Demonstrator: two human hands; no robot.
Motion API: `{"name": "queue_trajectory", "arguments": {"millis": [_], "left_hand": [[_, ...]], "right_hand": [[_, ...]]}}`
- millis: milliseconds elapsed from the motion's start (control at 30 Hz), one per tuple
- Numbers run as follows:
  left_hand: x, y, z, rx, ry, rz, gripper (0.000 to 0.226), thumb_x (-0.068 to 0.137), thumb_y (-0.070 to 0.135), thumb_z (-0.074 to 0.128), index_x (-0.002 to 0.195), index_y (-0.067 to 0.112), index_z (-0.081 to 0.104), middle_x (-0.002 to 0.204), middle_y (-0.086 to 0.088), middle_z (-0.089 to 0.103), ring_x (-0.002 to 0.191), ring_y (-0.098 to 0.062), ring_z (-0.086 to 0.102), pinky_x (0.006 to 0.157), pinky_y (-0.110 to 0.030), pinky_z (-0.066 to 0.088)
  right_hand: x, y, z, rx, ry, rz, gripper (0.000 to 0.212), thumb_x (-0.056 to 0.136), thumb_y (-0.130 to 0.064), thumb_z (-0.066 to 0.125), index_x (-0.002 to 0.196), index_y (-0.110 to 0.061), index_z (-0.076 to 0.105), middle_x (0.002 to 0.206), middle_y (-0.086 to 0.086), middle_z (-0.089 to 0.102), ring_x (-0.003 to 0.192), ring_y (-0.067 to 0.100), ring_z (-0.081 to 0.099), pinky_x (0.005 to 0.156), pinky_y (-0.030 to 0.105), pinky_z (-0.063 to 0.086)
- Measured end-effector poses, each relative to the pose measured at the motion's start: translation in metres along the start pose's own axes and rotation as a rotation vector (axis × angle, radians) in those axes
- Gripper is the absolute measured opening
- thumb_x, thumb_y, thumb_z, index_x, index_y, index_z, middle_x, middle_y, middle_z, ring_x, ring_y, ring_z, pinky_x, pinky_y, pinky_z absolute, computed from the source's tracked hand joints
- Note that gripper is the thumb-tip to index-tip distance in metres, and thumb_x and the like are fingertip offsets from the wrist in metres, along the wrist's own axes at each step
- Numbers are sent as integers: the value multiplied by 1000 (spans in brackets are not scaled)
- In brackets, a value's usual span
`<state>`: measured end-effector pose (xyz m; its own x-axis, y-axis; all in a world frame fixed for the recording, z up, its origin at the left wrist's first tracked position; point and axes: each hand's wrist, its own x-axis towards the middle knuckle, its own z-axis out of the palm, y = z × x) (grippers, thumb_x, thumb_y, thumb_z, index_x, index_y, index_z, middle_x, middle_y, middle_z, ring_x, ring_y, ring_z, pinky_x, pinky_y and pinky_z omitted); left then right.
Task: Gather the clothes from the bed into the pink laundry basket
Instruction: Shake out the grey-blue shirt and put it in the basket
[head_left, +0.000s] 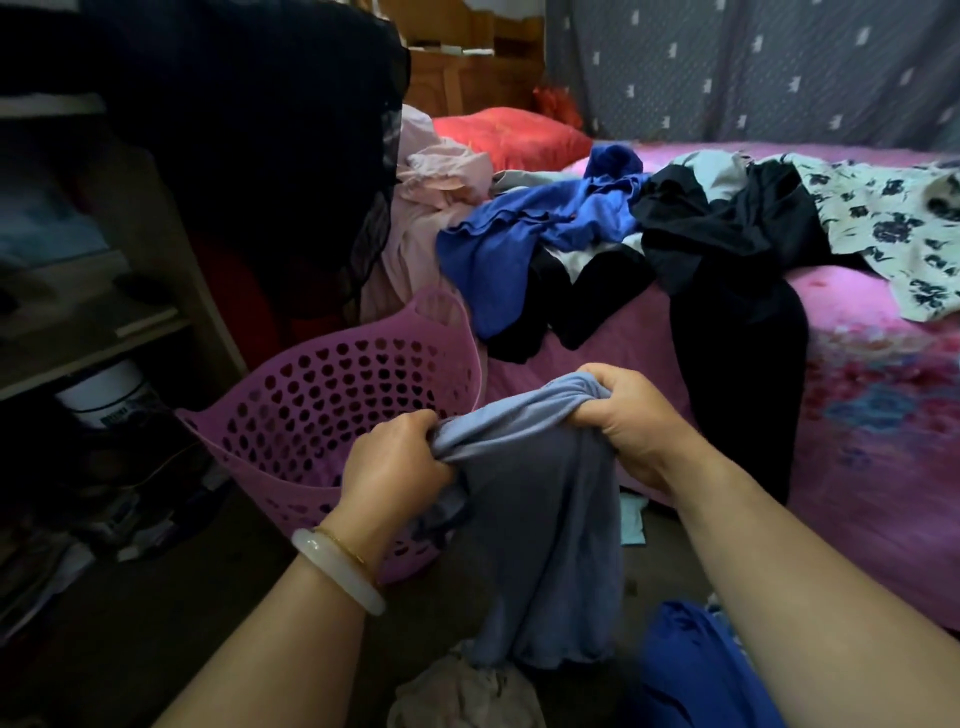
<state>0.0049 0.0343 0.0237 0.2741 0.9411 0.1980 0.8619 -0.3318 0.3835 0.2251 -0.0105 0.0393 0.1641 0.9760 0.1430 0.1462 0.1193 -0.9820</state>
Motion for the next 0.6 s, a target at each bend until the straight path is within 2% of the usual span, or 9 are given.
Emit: {"name": "queue_trajectory", "arguments": {"millis": [67,133,167,233,300,400,467,567,600], "left_hand": [[0,-3,-4,-220,20,-74,1,82,20,59,82,20,59,72,1,61,68,-19,60,58,-32,50],[3,-1,-7,-431,75,-148,12,86,14,54,74,15,53,67,-2,55,61,-16,51,51,-29,39],[3,1,-10,-522,93,-190,15,88,12,53,73,12,51,66,-3,52,59,-16,48,49,-28,36],[4,9,-13,-791,106,-306,12,91,10,51,82,6,57,73,-9,58,63,-18,53,53,-27,42],[6,14,-18,-1295,18,-450,18,94,11,50,98,3,65,84,-13,69,73,-23,64,65,-29,51],[8,11,-24,-1934,-151,-390,23,96,14,44,107,4,61,95,-11,72,87,-21,70,82,-34,57],[7,5,-18,-1936,-169,-325,27,94,18,48,117,9,58,113,-10,66,104,-23,63,99,-39,47],[-13,3,9,-1473,-437,-266,23,81,27,60,92,13,75,96,-9,68,86,-20,63,78,-29,50],[-19,4,20,-1346,-526,-279,29,78,28,63,96,8,74,99,-15,70,89,-24,66,78,-30,52]], "right_hand": [[1,2,-3,-50,-11,62,15,75,7,66,80,-7,65,74,6,63,71,14,57,63,25,45],[0,6,-4,-217,-54,114,14,73,-1,69,75,-12,62,71,4,61,70,14,54,64,28,41],[-2,8,-3,-263,-83,139,10,71,-6,70,74,-10,62,70,4,60,70,15,52,64,29,39],[-3,7,0,-243,-111,183,11,73,-12,70,79,-2,67,73,6,64,72,18,55,66,31,41],[-3,-3,5,-55,-81,240,14,85,-10,64,92,-1,71,87,11,73,80,21,65,72,31,51],[-2,-20,8,473,-81,367,26,96,-13,47,105,0,68,96,14,74,84,22,71,76,30,58],[0,-27,6,679,-106,415,33,98,-21,44,107,0,67,101,15,73,88,22,72,80,32,58],[-1,-31,9,757,-144,445,42,96,-31,47,115,2,64,107,18,69,95,27,69,87,39,55],[-2,-32,10,759,-153,457,43,95,-32,49,118,2,63,107,19,68,96,28,67,87,40,55]]}}
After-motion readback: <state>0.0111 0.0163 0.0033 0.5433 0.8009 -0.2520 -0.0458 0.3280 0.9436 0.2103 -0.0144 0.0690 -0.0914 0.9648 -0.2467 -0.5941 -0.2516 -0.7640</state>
